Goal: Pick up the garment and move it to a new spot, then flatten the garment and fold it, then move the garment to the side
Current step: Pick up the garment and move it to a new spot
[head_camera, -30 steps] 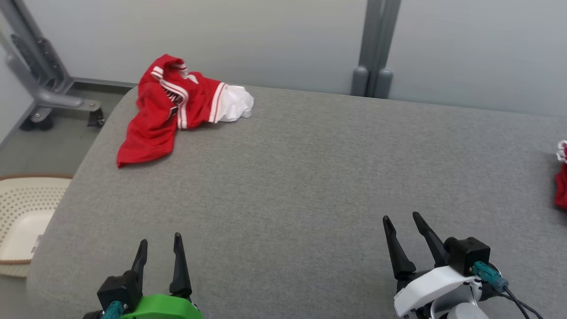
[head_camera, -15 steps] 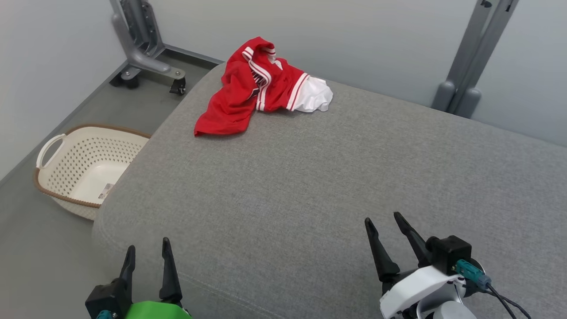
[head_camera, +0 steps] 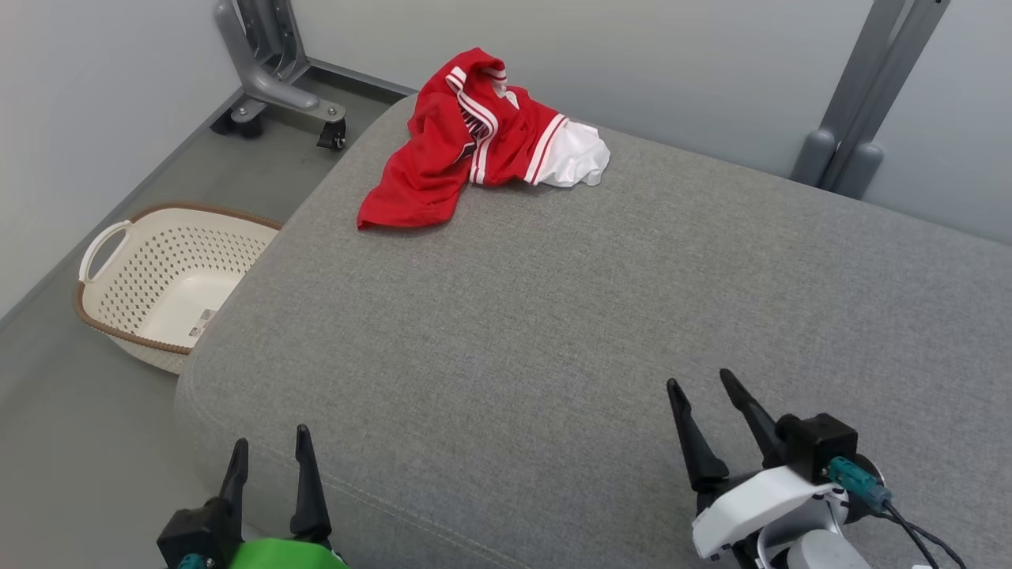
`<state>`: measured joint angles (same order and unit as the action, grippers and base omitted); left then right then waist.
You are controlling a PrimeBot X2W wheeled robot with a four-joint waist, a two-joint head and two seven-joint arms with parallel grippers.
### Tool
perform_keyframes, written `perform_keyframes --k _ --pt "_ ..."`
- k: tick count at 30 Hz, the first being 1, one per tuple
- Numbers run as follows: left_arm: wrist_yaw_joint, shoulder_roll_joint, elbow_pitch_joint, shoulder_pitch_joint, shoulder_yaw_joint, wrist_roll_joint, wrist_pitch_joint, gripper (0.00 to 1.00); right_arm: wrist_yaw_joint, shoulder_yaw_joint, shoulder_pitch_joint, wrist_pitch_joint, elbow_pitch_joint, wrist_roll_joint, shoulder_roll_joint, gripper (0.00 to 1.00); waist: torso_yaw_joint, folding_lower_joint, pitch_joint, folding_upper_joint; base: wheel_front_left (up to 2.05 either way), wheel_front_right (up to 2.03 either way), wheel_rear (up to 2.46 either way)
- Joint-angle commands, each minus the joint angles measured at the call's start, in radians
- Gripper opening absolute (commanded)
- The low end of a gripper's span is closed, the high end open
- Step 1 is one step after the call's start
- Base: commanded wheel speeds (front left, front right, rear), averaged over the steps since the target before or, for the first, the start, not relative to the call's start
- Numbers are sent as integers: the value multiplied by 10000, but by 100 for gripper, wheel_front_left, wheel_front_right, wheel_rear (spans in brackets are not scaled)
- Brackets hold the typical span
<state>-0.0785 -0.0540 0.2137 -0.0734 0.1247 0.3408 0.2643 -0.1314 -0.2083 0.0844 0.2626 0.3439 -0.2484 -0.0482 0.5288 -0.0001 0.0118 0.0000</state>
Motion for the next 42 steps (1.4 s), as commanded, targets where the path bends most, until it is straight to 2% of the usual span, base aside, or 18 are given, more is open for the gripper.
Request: perform_keyframes --k 1,5,8,14,20,23,26,31,42 --pt "96 -87 20 370 -29 -61 -1 100 16 252 -160 19 -171 161 -44 100 -10 1 235 0 0 0 0" --pt "311 -388 -220 1235 -351 171 -2 100 16 720 -16 -191 -901 679 -41 100 -468 1 967 0 0 0 0" --pt "495 -895 -515 2258 -585 155 -126 100 16 1039 194 -480 -1635 1170 -48 100 -889 1 1586 0 0 0 0" --pt "877 -1984 -746 5282 -965 422 -1409 100 16 1441 813 -1343 -3514 1943 -44 100 -1856 1 3121 0 0 0 0" --pt "1221 -2983 366 8724 -1130 608 -2888 100 16 1535 1242 -2147 -5299 2564 -44 100 -2822 1 4751 0 0 0 0" --pt "1024 -3294 1543 10166 -1424 821 -3562 100 16 1477 1331 -2230 -5994 2646 -30 100 -3303 1 5396 0 0 0 0" --pt "1068 -3697 2617 11205 -1308 695 -4214 100 16 1371 1342 -2183 -6502 2541 -33 100 -3790 1 5847 0 0 0 0" --pt "1627 -4155 3818 11958 -745 638 -5308 100 14 1279 1223 -2160 -6938 2475 -27 100 -4334 1 6412 0 0 0 0" --pt "1722 -4799 4989 12714 -588 675 -5981 100 16 1500 1114 -1939 -7262 2438 -27 100 -5007 1 7286 0 0 0 0"
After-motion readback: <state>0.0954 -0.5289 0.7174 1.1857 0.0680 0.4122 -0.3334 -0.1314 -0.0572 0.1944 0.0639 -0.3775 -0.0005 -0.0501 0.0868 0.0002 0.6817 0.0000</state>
